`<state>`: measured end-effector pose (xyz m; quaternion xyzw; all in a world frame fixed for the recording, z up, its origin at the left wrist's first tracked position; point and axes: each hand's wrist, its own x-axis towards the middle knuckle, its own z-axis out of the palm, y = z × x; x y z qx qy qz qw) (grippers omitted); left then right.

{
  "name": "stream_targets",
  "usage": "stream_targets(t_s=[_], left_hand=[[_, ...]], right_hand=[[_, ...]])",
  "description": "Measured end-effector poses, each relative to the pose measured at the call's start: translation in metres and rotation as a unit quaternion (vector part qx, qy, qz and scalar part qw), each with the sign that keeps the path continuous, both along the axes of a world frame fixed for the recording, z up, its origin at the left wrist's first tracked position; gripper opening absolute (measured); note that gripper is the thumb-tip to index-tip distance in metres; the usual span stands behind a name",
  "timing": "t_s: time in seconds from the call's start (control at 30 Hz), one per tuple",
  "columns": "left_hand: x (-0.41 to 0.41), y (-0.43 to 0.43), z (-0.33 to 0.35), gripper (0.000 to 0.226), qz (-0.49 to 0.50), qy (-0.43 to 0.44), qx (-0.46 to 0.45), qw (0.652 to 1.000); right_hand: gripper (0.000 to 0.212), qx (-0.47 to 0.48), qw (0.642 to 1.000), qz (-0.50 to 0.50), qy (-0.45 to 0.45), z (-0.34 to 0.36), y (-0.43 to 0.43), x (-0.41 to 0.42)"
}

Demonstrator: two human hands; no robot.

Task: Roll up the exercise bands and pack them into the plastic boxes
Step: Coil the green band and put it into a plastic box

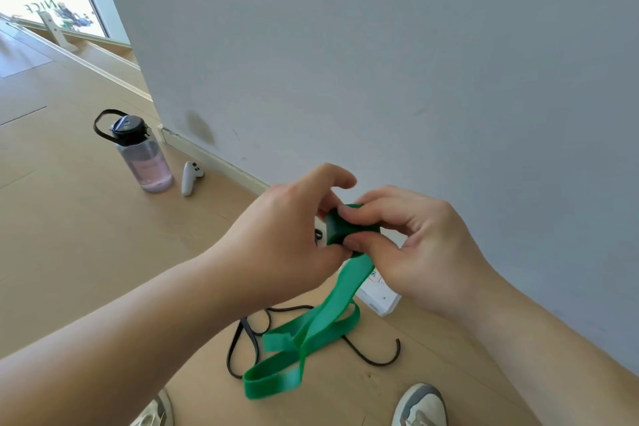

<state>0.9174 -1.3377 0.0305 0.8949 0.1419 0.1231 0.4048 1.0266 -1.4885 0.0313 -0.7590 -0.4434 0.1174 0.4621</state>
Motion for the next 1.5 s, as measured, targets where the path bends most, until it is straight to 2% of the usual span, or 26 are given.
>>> stream_targets(t_s=[0.03, 0.1, 0.23, 0.37, 0.5, 0.6, 0.67, 0.73, 0.8, 0.87, 1.0, 1.07, 1.17, 1.23, 1.37, 1.47, 1.5], left_hand=[[0.0, 0.0, 0.0, 0.057, -0.013, 0.006, 0.01, 1.0], [0.0, 0.003, 0.005, 0.053, -0.008, 0.013, -0.034, 0.999], [0.0, 0.018, 0.013, 0.051, 0.003, 0.034, -0.178, 0.983], [-0.003, 0.022, 0.011, 0.047, 0.021, 0.005, -0.259, 0.966], [-0.003, 0.015, 0.004, 0.05, 0.039, -0.057, -0.375, 0.924], [-0.001, 0.008, -0.001, 0.061, 0.031, -0.06, -0.428, 0.901], [0.0, 0.008, -0.001, 0.067, 0.024, -0.012, -0.35, 0.937], [-0.001, 0.009, -0.003, 0.061, 0.014, 0.041, -0.214, 0.976], [-0.002, 0.007, -0.006, 0.046, -0.005, 0.053, -0.093, 0.994], [-0.003, 0.005, -0.006, 0.036, -0.028, 0.057, 0.0, 0.998], [0.0, 0.008, -0.003, 0.031, -0.031, 0.066, -0.002, 0.997], [0.0, 0.009, -0.003, 0.03, -0.022, 0.055, -0.028, 0.998], [0.0, 0.011, -0.003, 0.03, -0.002, 0.039, -0.078, 0.996], [-0.001, 0.013, -0.002, 0.03, 0.013, 0.036, -0.129, 0.991], [-0.003, 0.014, -0.004, 0.03, 0.032, 0.0, -0.249, 0.968], [-0.004, 0.007, -0.006, 0.042, 0.029, -0.039, -0.407, 0.912], [-0.003, 0.006, -0.006, 0.044, 0.028, -0.039, -0.432, 0.901]], right_hand=[[0.028, -0.011, 0.999, 0.019, -0.033, 0.0, -0.001, 0.001], [0.028, -0.03, 0.998, 0.02, -0.043, 0.002, -0.003, 0.002], [0.03, -0.004, 0.993, -0.048, 0.106, 0.002, -0.001, 0.006], [0.029, 0.053, 0.97, -0.005, 0.239, -0.003, -0.002, 0.014], [0.032, 0.085, 0.968, 0.009, 0.237, -0.005, -0.001, 0.012], [0.035, 0.113, 0.959, -0.002, 0.258, -0.004, -0.004, 0.013], [0.036, 0.088, 0.968, 0.003, 0.236, -0.002, -0.007, 0.011], [0.041, 0.029, 0.989, 0.025, 0.141, -0.004, -0.007, 0.006], [0.045, -0.032, 0.998, 0.054, 0.008, -0.005, -0.005, 0.0], [0.047, -0.08, 0.991, 0.076, -0.079, -0.008, -0.003, 0.002], [0.05, -0.088, 0.986, 0.074, -0.121, -0.007, -0.001, 0.004], [0.044, -0.068, 0.994, 0.041, -0.078, -0.007, -0.003, 0.003], [0.038, -0.005, 0.992, -0.042, 0.119, -0.007, -0.005, 0.01], [0.035, 0.033, 0.977, -0.043, 0.205, -0.008, -0.005, 0.014], [0.039, 0.09, 0.96, -0.015, 0.264, -0.008, -0.002, 0.008], [0.033, 0.153, 0.948, -0.049, 0.274, -0.003, 0.001, 0.004], [0.029, 0.165, 0.948, -0.073, 0.26, -0.004, 0.002, 0.004]])
